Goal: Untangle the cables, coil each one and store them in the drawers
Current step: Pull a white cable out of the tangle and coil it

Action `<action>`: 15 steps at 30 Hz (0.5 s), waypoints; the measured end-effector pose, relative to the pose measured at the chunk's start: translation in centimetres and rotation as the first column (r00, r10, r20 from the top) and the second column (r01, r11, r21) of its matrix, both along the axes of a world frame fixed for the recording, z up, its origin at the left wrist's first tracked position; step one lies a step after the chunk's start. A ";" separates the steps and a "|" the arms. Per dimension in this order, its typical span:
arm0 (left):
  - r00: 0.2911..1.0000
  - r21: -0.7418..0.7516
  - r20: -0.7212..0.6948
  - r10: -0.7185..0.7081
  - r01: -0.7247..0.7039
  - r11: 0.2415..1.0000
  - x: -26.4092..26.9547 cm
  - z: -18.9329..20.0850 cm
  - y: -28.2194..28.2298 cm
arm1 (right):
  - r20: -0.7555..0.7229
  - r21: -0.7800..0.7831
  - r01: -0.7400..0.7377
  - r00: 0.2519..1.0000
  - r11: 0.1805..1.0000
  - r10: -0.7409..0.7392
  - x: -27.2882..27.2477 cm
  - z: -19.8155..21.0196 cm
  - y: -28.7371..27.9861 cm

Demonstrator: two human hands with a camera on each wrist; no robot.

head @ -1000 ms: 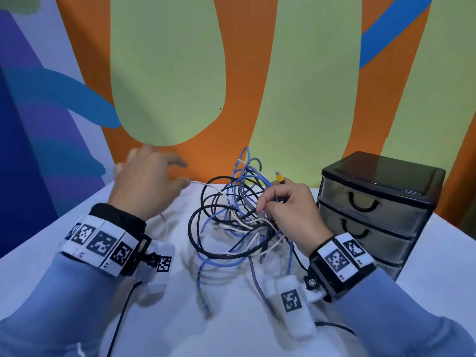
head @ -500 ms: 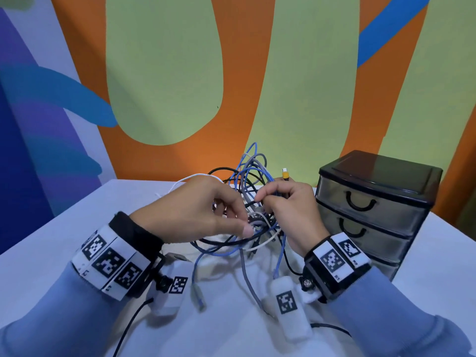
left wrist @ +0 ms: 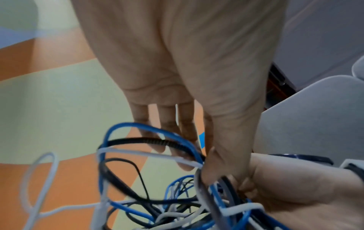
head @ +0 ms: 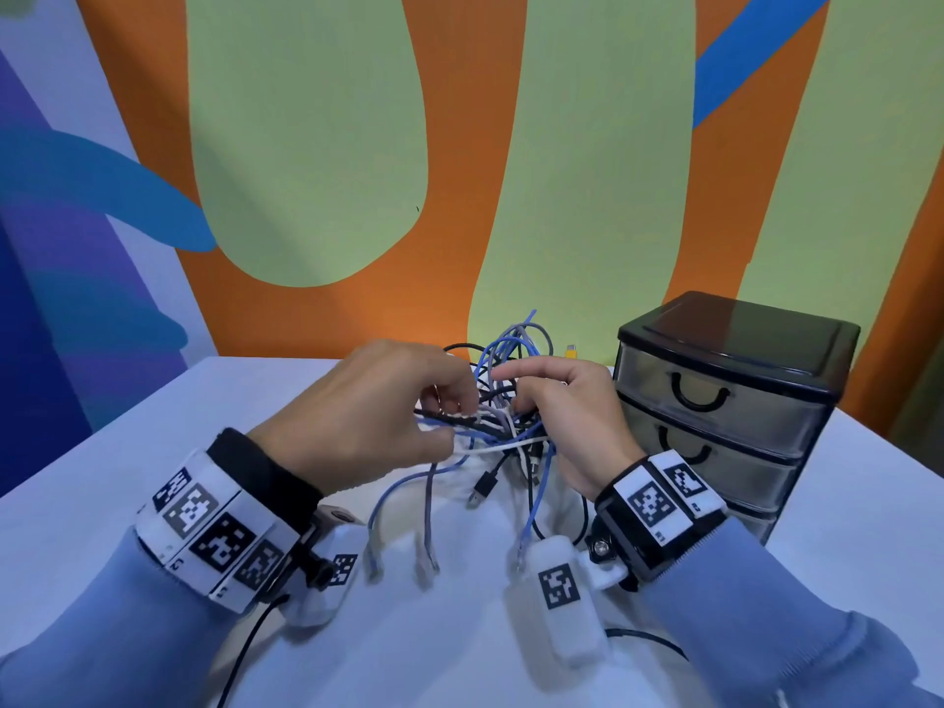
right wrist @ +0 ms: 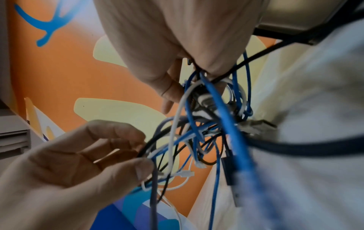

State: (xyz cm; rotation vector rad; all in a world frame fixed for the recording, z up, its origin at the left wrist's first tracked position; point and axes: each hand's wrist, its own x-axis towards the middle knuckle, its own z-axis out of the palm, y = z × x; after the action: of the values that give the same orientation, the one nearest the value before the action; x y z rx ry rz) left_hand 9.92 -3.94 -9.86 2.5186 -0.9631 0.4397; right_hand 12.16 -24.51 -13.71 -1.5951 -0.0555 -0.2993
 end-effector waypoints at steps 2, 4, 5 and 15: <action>0.992 -0.007 0.122 0.013 -0.012 1.000 0.1 0.1 0.3 | 0.017 -0.026 0.003 1.000 1.000 -0.002 -0.1 0.1 0.0; 0.977 -0.027 0.215 0.013 -0.007 1.000 0.3 0.2 0.5 | 0.032 -0.062 -0.009 0.999 0.998 0.011 -0.2 0.2 0.0; 0.969 -0.043 0.249 0.010 0.001 0.999 0.4 0.2 0.7 | 0.030 -0.087 -0.022 0.999 0.996 0.024 -0.1 0.2 0.0; 0.917 -0.057 0.392 0.078 -0.060 0.997 1.6 -0.1 1.8 | 0.192 -0.539 0.205 0.974 0.817 -0.118 -0.4 0.4 -0.6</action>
State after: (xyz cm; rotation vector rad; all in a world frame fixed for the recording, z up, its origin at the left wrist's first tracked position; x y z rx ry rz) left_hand 11.49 -2.10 -9.98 2.4775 -0.9899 1.0101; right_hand 11.74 -25.07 -13.28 -2.1652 -0.1332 -0.5772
